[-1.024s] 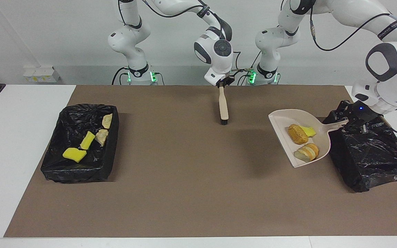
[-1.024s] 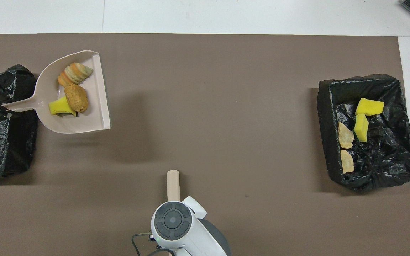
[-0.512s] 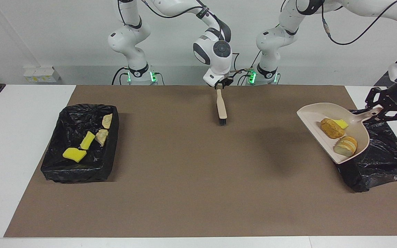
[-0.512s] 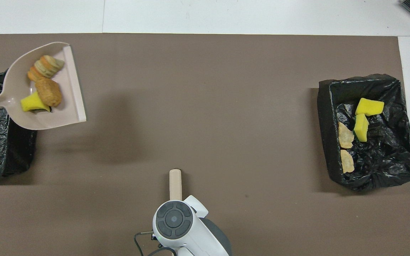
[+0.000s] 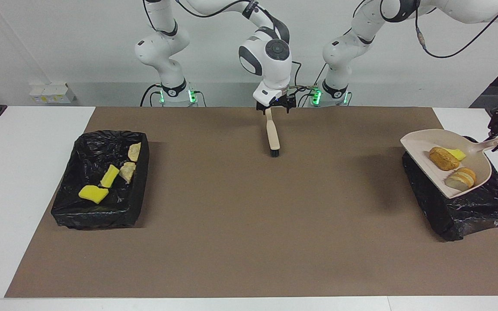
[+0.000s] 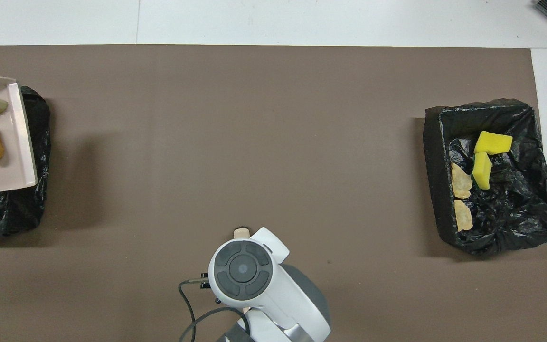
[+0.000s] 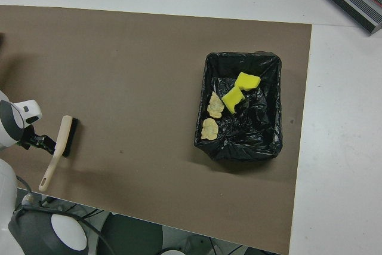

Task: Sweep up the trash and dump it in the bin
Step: 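Tilt the dustpan with the left gripper to dump pieces into the bin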

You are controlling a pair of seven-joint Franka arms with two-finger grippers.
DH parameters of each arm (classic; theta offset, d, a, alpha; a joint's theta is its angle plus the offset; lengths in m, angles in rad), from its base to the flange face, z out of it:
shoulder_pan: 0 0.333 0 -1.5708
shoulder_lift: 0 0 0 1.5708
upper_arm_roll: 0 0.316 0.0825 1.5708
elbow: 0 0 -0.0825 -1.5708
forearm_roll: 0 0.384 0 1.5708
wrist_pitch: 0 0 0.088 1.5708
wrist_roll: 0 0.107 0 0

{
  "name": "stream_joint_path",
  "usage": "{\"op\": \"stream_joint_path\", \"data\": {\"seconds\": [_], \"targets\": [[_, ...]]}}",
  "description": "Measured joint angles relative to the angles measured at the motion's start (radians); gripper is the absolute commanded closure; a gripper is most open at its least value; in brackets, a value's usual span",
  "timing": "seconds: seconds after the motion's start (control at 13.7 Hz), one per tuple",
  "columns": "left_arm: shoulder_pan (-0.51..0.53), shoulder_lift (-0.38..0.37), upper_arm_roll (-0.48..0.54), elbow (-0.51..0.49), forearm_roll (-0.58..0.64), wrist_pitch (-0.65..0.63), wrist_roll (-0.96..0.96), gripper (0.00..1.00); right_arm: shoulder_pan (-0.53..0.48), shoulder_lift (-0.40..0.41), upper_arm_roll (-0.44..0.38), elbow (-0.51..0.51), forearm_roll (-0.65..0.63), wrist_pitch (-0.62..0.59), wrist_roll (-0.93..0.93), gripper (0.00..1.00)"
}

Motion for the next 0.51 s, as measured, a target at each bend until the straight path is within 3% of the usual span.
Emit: {"op": "stream_joint_path", "data": {"seconds": [0.29,0.51], "targets": [[0.015,0.042,0.0,0.02,0.173,0.076,0.015,1.0,-0.115,-0.055,-0.004,0.107,-0.124,-0.112,-0.021,0.0],[0.015,0.061,-0.006,0.067,0.345,0.104,0.015,1.0,-0.203,-0.055,-0.006,0.139,-0.17,-0.126,-0.097,0.0]]}}
